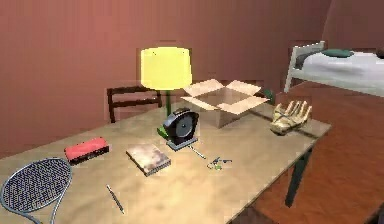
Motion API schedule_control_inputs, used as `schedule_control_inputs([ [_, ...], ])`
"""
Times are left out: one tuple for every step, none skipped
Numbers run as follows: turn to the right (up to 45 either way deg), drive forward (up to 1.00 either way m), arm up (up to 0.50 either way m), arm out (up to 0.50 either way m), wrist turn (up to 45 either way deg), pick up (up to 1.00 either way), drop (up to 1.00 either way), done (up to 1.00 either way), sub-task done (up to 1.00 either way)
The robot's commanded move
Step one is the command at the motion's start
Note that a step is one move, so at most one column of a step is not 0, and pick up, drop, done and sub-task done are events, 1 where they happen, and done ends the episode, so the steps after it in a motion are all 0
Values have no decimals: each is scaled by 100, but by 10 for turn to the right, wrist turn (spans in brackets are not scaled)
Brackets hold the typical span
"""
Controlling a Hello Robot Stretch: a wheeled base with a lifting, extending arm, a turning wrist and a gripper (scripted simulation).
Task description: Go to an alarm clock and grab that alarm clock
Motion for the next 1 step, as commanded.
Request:
schedule_control_inputs([
  [-450,0,0,0,0,0,0,0,0],
])
